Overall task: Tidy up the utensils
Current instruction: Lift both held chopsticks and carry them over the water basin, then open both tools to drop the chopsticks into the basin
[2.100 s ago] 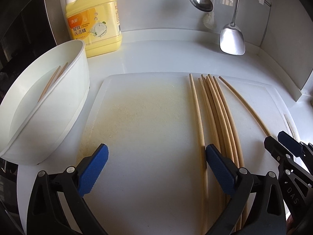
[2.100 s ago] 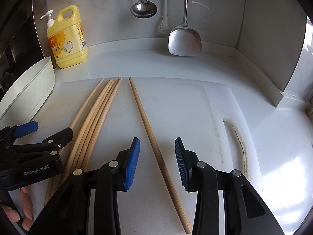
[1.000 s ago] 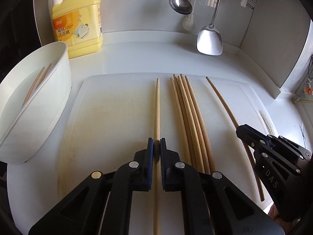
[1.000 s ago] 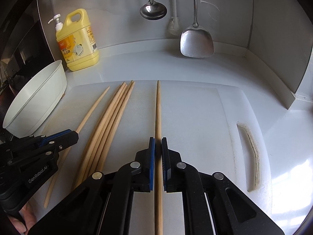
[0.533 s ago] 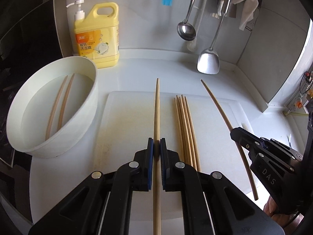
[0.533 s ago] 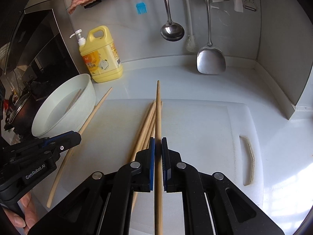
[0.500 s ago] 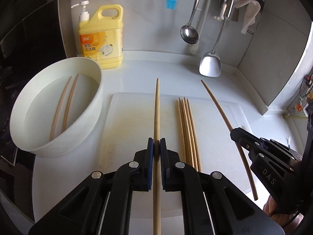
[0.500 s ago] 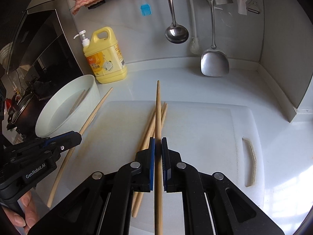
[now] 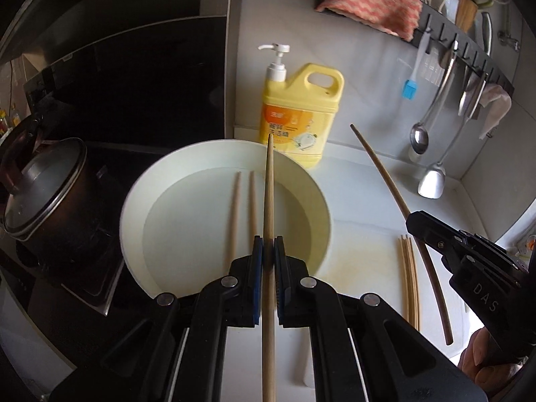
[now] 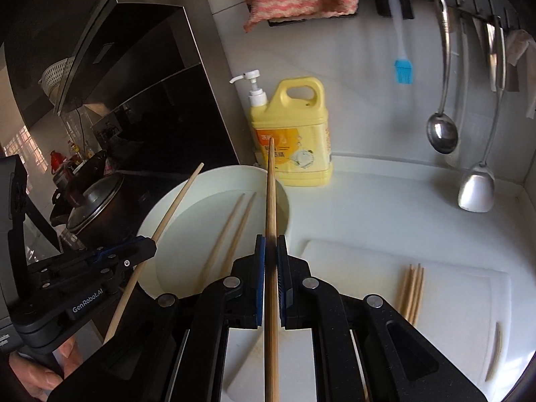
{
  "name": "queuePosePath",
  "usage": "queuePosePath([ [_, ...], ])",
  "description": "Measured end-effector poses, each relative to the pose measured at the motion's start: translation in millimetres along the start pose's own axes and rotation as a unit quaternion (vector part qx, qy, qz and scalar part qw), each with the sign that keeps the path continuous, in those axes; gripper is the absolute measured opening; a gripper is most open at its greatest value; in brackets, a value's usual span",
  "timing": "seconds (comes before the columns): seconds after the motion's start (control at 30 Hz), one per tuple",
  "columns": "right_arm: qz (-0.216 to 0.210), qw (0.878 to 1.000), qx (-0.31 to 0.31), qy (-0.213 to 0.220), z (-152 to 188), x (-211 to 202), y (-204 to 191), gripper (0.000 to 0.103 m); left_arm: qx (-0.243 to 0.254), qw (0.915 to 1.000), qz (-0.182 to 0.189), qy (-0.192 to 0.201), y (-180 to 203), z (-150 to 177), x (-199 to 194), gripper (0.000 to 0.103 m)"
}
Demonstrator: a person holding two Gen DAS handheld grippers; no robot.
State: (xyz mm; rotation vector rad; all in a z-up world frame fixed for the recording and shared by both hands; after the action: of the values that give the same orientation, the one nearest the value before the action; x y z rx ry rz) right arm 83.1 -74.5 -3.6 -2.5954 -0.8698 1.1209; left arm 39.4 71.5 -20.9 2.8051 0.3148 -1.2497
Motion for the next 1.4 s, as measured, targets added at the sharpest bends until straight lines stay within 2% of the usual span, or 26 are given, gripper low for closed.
queuePosePath([
  [0.23, -0.003, 1.000, 0.015, -0.021, -30, 88, -35, 0.007, 0.000, 0.9998, 0.005, -0.019, -53, -35, 59, 0.007],
  [0.53, 0.025, 0.996, 0.043, -0.073, -22, 167, -37, 0.007, 0.026, 0.9974, 0.025, -0.063, -66, -35, 122, 0.007],
  [0.97, 0.061, 0.987, 0.077, -0.126, 3, 199, -21, 0.007, 0.048, 0.9922, 0.044, -0.106, -64, -21, 163, 0.007],
  [1.27, 0.066, 0.986, 0.082, -0.132, 5, 201, -17, 0.007, 0.044, 0.9907, 0.025, -0.126, -68, -16, 172, 0.008],
  [1.3, 0.066, 0.986, 0.081, -0.132, 5, 200, -17, 0.012, 0.044, 0.9910, 0.022, -0.125, -69, -16, 171, 0.013],
  [1.37, 0.070, 0.986, 0.078, -0.127, 4, 197, -17, 0.016, 0.043, 0.9922, 0.016, -0.116, -71, -18, 167, 0.032],
  [1.4, 0.072, 0.987, 0.076, -0.124, 3, 193, -17, 0.017, 0.039, 0.9932, 0.010, -0.109, -74, -19, 164, 0.050],
])
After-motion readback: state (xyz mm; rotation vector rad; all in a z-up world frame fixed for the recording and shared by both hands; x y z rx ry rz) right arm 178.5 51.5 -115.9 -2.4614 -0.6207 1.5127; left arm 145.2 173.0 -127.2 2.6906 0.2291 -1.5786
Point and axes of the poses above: each gripper's, at about its wrist camera, not at the fingertips, and x roughly the way its jaws point, y to its right, z to its underside, the point moved 4 cm from there along x, roughly the way its jaws point, and after that the axes turned 11 degrees about -z, right-handed, at the moved point
